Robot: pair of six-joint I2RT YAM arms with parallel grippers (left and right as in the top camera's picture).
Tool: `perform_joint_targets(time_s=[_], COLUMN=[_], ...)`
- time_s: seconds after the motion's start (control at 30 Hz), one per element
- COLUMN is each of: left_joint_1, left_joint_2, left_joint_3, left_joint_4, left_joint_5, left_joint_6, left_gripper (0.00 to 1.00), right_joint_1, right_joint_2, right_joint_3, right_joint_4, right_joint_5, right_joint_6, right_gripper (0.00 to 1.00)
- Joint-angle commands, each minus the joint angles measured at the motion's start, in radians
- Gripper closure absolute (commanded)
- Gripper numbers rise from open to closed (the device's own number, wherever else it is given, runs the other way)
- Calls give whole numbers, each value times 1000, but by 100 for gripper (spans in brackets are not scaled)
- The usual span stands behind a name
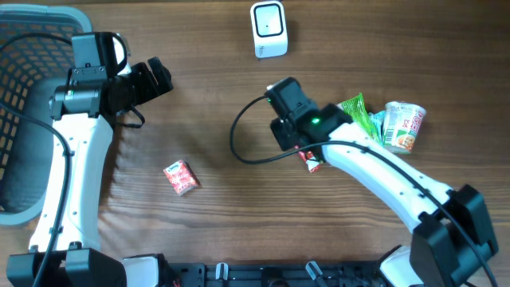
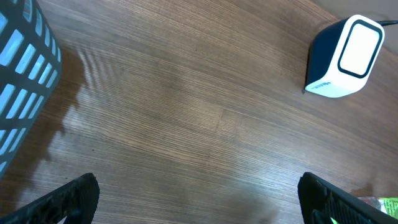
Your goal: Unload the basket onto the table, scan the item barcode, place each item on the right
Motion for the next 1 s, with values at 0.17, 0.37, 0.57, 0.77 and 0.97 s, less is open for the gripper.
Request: perform_joint_targets(time_s=[0.17, 0.37, 0.57, 0.77, 0.97], left_joint_1=[7, 7, 7, 7, 7], left_joint_2=[-7, -7, -7, -7, -7], left_joint_3=[6, 6, 6, 6, 6], left_joint_4=[3, 3, 3, 3, 3], left_joint_5=[-2, -2, -2, -2, -2], left_joint_6=[13, 13, 13, 13, 13], left_gripper=[0, 0, 0, 0, 0], right_joint_1=[-22, -22, -22, -22, -22], right_joint_2=[49, 50, 50, 50, 50], right_joint_3=[-115, -171, -235, -266, -268], right_joint_4=[-75, -82, -6, 60, 76], right_joint_5=[-96, -96, -64, 58, 13], right_joint_6=[-9, 15, 15, -3, -11], right_gripper=[58, 66, 68, 67, 77])
